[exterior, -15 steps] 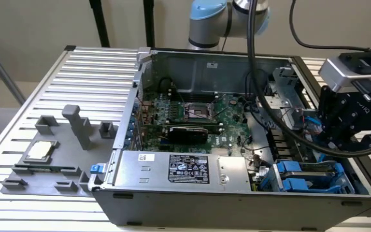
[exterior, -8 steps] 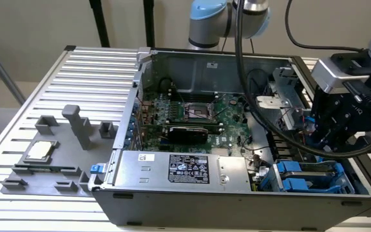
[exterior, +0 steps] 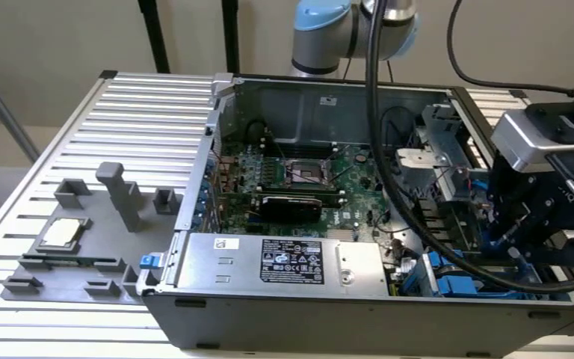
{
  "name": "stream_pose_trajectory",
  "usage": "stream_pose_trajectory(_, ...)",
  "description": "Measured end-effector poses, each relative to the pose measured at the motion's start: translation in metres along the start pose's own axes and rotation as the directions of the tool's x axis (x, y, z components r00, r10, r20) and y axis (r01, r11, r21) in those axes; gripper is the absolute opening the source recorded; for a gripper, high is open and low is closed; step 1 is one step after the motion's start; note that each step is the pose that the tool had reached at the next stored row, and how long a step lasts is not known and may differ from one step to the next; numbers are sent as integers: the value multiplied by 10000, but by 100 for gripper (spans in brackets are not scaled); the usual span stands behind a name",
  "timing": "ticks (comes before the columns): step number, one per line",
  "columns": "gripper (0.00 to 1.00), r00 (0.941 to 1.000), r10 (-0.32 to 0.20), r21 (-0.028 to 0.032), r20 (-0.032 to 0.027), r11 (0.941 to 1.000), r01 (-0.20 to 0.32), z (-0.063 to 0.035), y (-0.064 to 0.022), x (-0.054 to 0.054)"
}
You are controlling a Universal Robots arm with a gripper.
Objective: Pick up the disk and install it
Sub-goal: 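Insert the first disk wire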
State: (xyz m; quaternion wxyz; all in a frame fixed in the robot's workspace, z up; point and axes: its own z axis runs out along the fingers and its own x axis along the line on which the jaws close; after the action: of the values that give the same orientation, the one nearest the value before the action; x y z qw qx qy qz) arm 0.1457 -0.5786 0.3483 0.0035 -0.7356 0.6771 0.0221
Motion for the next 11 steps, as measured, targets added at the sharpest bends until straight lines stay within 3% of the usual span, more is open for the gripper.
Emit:
stream_pose_trajectory(3,100,9999,-4,14,168,10000,4,-5,-15,54)
stream_pose_trajectory(8,100,9990,-13,35,436,10000,12,-29,-108,85)
stream_pose_trajectory(11,100,9985,-17,40,545,10000,15,-52,-157,101)
